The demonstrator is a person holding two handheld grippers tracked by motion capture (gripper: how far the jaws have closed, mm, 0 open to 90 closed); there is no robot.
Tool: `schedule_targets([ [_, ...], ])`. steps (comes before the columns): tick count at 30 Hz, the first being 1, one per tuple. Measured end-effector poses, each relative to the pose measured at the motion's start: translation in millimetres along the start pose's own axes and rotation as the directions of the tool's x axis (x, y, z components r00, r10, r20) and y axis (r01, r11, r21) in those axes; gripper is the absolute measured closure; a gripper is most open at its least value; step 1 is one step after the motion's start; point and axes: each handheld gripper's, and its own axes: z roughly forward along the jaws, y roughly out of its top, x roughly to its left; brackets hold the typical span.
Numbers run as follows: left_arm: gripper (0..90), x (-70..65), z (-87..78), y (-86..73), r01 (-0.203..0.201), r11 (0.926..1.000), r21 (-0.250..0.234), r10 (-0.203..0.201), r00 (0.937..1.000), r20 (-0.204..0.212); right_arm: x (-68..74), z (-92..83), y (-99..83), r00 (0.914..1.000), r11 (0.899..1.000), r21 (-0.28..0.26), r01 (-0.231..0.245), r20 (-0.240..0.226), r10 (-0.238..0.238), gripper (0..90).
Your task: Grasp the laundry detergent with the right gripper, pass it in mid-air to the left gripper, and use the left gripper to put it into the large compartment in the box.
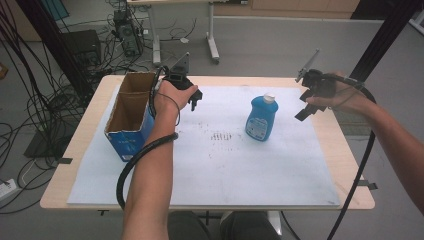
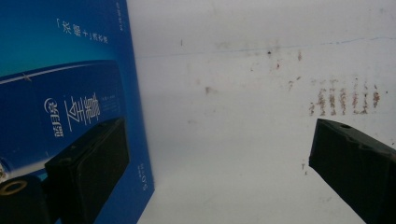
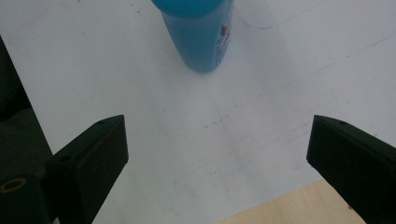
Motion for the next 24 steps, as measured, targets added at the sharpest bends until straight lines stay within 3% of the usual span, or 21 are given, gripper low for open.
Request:
schedule_targets([
  [8, 5.6, -1.8, 1.2, 0.0, -0.005, 1.0000, 0.002, 0.005, 1.0000, -0.001, 2.5, 24.3, -13.1, 0.9996, 0.997, -0.068, -0.027, -0.014, 0.026, 4.5],
  [15, 5.5, -2.4, 2.8, 0.1, -0.008, 0.9999, 0.006, 0.008, 1.0000, -0.004, 7.2, 47.4, -19.1, 0.9992, 0.989, -0.141, -0.039, 0.007, 0.040, 3.6],
  [22, 5.5, -2.1, 5.9, 0.0, -0.004, 0.9999, 0.009, 0.004, 0.9999, -0.009, 11.3, 68.5, -21.9, 0.9972, 0.976, -0.215, -0.046, 0.049, 0.057, 3.3],
  [24, 5.6, -2.0, 6.2, 0.3, -0.008, 0.9999, 0.013, 0.008, 0.9999, -0.009, 13.9, 74.2, -21.3, 0.9967, 0.966, -0.254, -0.044, 0.055, 0.060, 3.2],
])
